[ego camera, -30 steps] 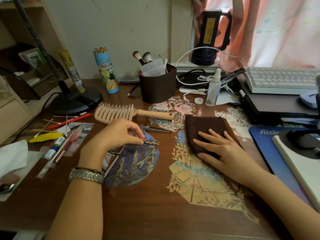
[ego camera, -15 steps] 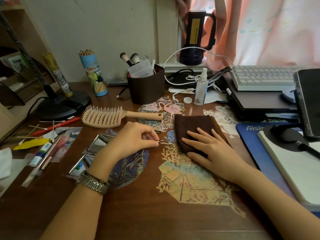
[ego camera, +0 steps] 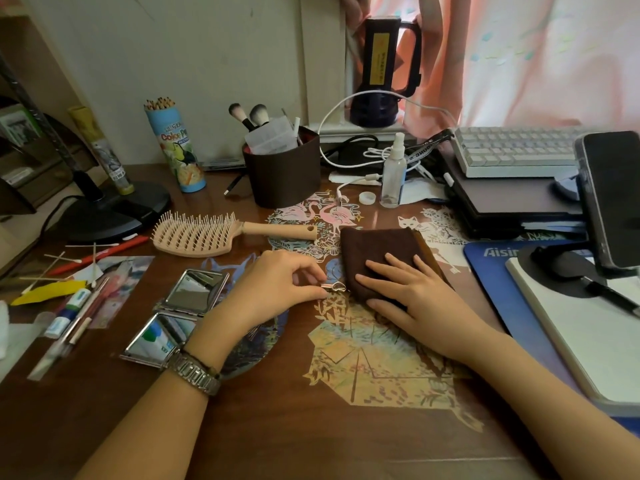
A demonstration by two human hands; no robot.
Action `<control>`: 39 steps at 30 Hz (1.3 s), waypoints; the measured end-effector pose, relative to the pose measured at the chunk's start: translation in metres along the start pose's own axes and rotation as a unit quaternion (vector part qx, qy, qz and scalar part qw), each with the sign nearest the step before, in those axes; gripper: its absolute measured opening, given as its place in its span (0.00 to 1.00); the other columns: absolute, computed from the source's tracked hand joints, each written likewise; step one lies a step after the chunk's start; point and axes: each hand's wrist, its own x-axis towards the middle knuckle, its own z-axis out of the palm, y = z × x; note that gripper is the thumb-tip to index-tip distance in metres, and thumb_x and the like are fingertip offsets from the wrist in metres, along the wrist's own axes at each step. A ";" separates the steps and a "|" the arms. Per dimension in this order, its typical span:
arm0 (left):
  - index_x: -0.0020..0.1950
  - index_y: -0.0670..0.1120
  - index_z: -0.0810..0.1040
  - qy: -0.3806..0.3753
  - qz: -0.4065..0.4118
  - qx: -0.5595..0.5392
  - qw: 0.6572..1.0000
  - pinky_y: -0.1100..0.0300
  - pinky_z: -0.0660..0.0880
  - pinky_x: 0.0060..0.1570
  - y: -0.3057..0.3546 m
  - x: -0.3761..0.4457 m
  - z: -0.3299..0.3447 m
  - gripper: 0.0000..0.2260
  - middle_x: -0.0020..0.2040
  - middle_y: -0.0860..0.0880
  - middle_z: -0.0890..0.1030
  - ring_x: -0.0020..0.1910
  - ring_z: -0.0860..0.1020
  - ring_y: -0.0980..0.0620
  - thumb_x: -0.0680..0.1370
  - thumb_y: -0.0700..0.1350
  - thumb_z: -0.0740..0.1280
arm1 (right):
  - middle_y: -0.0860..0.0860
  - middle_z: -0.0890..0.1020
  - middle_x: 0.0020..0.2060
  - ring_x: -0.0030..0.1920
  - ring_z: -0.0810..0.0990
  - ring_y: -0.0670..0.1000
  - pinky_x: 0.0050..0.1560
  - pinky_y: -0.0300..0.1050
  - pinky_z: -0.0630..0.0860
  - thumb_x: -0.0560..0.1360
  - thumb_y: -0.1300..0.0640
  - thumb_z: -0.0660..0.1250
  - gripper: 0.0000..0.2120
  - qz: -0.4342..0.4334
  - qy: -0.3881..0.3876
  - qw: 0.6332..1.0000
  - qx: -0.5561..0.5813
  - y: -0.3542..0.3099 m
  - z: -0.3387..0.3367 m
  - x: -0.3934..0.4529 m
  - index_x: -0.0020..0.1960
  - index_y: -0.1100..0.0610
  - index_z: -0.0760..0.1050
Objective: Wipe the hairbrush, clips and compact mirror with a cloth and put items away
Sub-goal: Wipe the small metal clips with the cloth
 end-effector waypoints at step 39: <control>0.40 0.55 0.83 0.021 0.018 -0.007 1.000 0.52 0.77 0.39 -0.005 0.008 0.007 0.02 0.35 0.58 0.81 0.36 0.78 0.58 0.70 0.51 0.74 | 0.43 0.57 0.75 0.76 0.48 0.50 0.75 0.59 0.42 0.77 0.39 0.53 0.24 0.000 0.001 1.000 0.005 -0.019 0.003 0.009 0.73 0.38 0.57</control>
